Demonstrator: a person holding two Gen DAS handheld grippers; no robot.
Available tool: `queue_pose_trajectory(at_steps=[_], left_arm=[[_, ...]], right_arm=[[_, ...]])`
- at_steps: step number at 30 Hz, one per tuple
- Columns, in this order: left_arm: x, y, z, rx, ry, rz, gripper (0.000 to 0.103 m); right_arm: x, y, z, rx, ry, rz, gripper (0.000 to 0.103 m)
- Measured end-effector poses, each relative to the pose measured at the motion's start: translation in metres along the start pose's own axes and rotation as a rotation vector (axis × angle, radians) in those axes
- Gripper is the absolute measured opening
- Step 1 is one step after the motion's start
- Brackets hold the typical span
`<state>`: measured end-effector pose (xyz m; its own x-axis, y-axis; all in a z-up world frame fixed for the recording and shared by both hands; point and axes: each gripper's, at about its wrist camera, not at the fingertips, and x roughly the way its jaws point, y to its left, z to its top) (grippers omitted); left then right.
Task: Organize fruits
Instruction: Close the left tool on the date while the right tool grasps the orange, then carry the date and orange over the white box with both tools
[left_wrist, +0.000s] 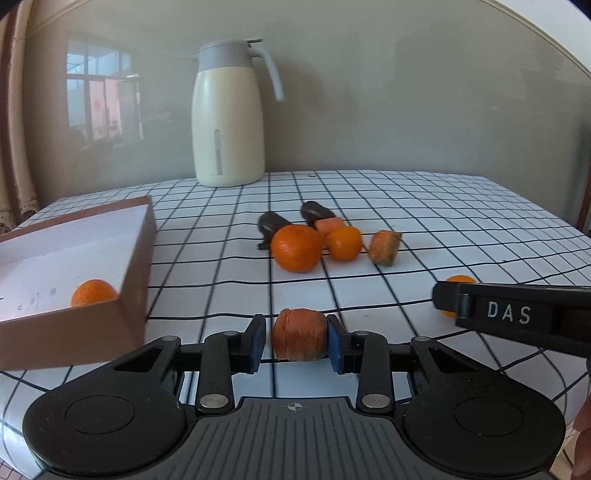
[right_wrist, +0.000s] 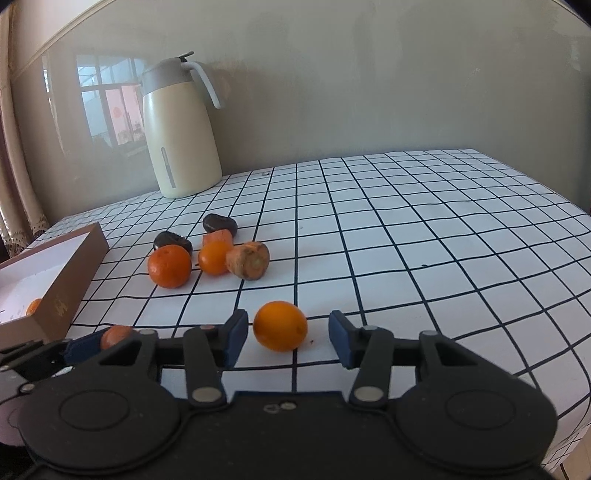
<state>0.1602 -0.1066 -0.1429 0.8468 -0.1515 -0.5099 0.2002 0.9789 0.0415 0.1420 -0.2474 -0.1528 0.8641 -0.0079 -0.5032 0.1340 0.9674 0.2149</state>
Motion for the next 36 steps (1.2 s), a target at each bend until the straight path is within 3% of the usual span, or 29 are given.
queue_pose_trajectory(at_steps=[7, 13, 22, 36], left_arm=[[0.0, 0.011, -0.001, -0.011, 0.003, 0.017, 0.035], [-0.003, 0.016, -0.003, -0.02, 0.002, 0.023, 0.03], [-0.01, 0.024, -0.007, -0.03, 0.01, 0.013, 0.03], [-0.051, 0.054, -0.006, -0.055, -0.016, 0.033, 0.03]], right_arm=[[0.004, 0.008, -0.001, -0.018, 0.004, -0.007, 0.024], [0.001, 0.01, -0.002, -0.018, 0.0, -0.005, 0.024], [-0.008, 0.02, -0.008, -0.04, 0.008, 0.016, 0.024], [-0.051, 0.052, -0.017, -0.069, -0.014, 0.086, 0.024]])
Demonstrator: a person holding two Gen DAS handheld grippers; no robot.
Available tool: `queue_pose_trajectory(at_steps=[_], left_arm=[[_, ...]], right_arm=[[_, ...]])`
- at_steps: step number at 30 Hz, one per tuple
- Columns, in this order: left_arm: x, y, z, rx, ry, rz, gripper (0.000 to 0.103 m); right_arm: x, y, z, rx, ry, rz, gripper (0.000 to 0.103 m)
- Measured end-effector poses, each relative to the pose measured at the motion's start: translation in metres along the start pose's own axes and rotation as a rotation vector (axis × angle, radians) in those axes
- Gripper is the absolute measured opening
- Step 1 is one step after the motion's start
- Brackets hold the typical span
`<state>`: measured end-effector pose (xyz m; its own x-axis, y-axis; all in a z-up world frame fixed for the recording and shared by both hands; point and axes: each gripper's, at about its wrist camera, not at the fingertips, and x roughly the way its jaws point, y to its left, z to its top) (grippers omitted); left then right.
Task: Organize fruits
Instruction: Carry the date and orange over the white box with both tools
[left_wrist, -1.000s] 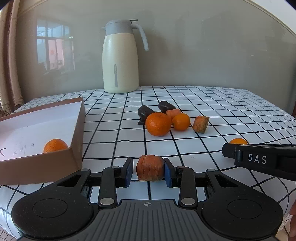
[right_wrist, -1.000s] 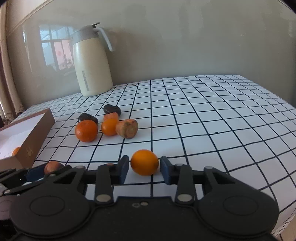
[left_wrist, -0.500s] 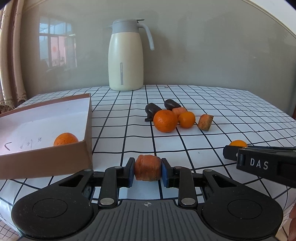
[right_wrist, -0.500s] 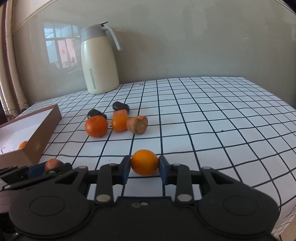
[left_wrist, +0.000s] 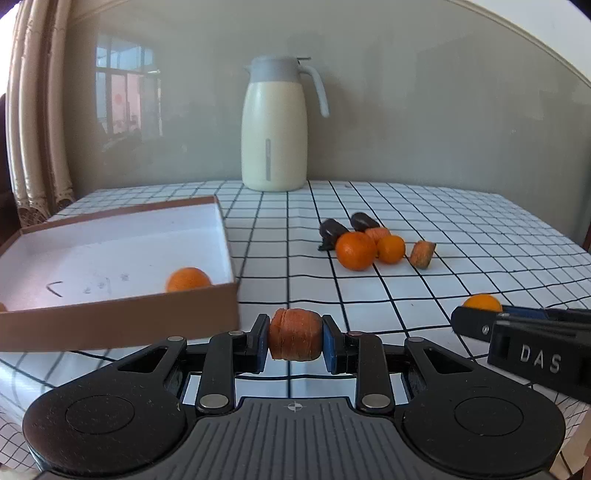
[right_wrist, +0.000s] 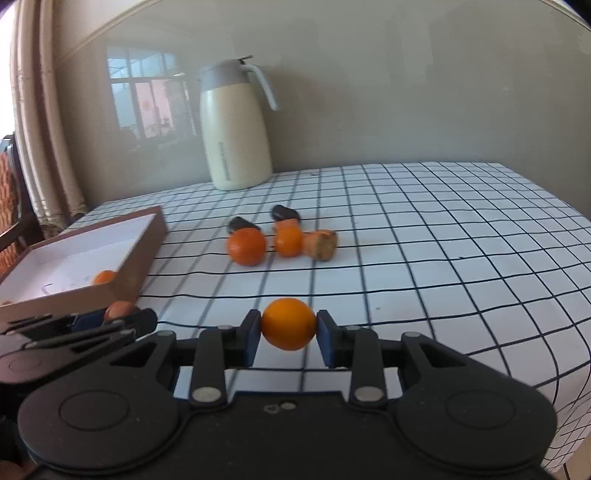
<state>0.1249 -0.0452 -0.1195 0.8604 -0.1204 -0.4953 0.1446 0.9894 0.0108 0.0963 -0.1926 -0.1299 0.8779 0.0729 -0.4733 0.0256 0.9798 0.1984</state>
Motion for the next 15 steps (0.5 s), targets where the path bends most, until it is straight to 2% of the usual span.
queue_pose_trajectory(at_steps=[15], left_arm=[[-0.058, 0.051, -0.001, -0.034, -0.042, 0.051, 0.03]], right_arm=[[-0.04, 0.061, 0.007, -0.082, -0.053, 0.127, 0.024]])
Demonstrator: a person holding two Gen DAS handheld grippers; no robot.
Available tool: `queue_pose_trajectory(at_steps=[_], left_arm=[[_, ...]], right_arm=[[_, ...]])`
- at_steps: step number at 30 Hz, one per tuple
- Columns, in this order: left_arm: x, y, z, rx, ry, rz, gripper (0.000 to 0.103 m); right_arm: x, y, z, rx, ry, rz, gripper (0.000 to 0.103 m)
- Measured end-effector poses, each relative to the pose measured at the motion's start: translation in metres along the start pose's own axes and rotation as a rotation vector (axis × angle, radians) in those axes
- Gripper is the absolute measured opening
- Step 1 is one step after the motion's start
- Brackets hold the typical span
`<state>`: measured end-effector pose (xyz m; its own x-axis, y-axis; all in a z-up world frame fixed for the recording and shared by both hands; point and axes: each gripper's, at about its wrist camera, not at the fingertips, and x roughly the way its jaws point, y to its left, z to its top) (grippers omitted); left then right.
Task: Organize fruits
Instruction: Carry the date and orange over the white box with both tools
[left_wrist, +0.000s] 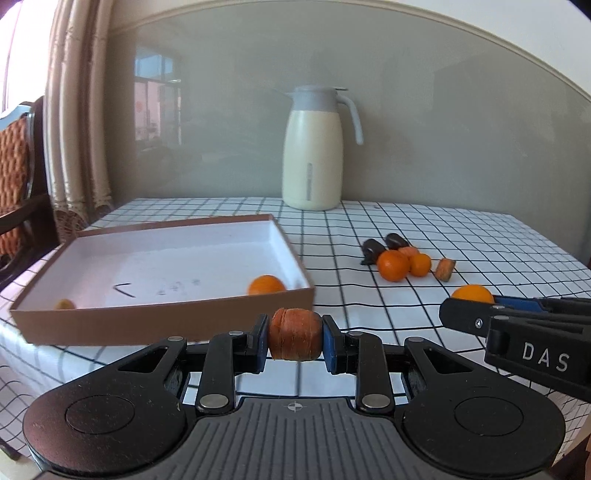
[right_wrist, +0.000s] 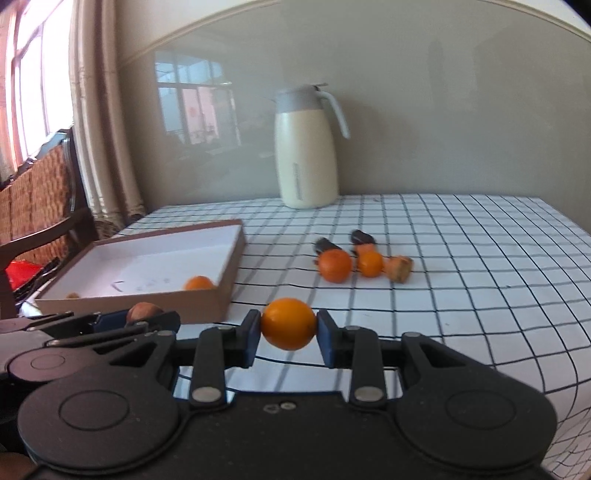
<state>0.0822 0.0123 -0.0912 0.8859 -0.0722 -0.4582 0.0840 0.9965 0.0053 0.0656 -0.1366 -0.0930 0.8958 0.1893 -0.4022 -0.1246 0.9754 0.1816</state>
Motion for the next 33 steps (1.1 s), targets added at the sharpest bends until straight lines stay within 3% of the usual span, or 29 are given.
queue_pose_trajectory(at_steps=[16, 33], left_arm=[[-0.029, 0.076, 0.014, -0.087, -0.063, 0.112, 0.03], [-0.003, 0.136, 0.036, -0.135, -0.063, 0.214, 0.03]], right_arm=[[0.007, 0.075, 0.029, -0.085, -0.058, 0.158, 0.024], [0.051, 0.113, 0.057, -0.119, -0.065, 0.21, 0.024]])
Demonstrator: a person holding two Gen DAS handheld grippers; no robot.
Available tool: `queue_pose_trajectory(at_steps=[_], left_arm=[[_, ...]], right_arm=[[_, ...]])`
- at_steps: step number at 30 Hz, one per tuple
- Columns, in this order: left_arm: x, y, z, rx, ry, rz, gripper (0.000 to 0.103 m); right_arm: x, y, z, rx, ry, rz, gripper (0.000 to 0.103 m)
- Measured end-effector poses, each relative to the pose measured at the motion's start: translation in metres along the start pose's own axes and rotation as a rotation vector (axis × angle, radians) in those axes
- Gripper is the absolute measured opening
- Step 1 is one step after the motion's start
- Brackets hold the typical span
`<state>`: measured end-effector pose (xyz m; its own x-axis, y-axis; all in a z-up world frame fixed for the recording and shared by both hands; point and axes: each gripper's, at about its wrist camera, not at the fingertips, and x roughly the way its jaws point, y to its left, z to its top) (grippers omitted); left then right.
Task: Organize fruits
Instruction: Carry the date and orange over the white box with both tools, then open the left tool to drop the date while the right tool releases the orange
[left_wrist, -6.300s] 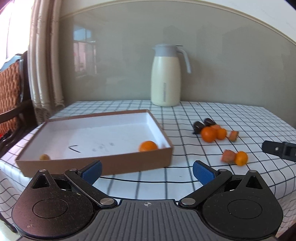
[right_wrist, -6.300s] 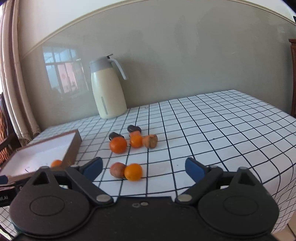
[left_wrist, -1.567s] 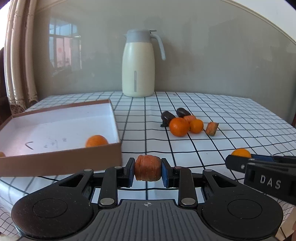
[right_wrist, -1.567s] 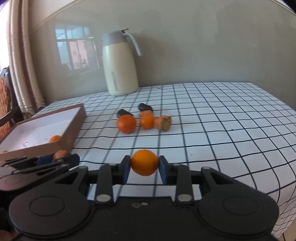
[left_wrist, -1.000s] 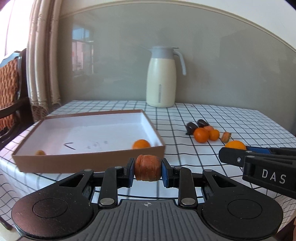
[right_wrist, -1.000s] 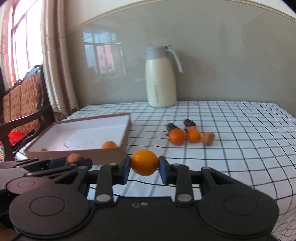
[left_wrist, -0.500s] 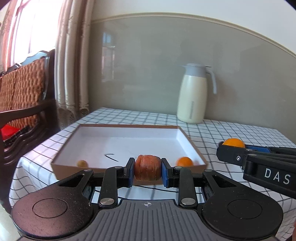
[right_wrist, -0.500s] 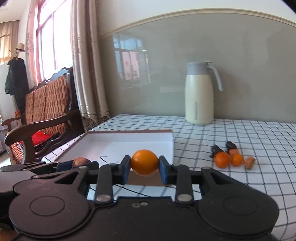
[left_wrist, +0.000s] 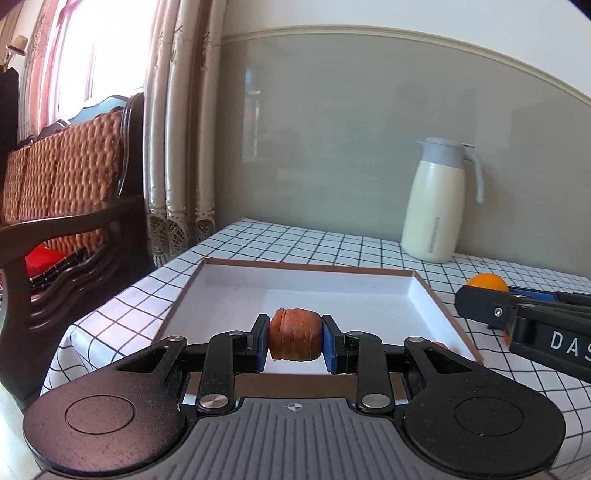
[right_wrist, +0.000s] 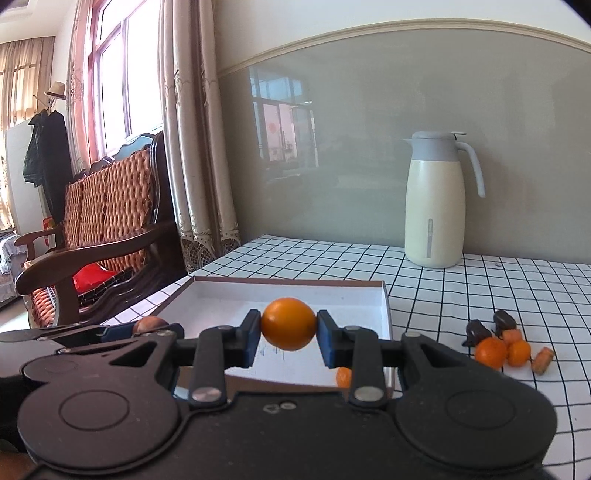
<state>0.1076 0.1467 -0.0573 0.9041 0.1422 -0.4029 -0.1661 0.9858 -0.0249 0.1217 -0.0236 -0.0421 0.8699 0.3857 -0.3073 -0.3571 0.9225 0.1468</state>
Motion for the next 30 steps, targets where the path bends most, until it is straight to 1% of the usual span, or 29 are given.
queue_pose_trajectory(at_steps=[7, 19, 29, 30], left_arm=[[0.021, 0.007, 0.008, -0.003, 0.002, 0.03, 0.03], [0.075, 0.027, 0.013, -0.014, 0.046, 0.092, 0.03], [0.116, 0.034, 0.011, -0.015, 0.093, 0.13, 0.03], [0.119, 0.034, 0.011, -0.017, 0.099, 0.134, 0.03]], right_arm=[[0.023, -0.007, 0.005, 0.003, 0.014, -0.017, 0.024], [0.077, -0.029, 0.001, 0.026, 0.079, -0.071, 0.024], [0.114, -0.042, -0.009, 0.05, 0.133, -0.11, 0.024], [0.117, -0.042, -0.01, 0.05, 0.141, -0.114, 0.025]])
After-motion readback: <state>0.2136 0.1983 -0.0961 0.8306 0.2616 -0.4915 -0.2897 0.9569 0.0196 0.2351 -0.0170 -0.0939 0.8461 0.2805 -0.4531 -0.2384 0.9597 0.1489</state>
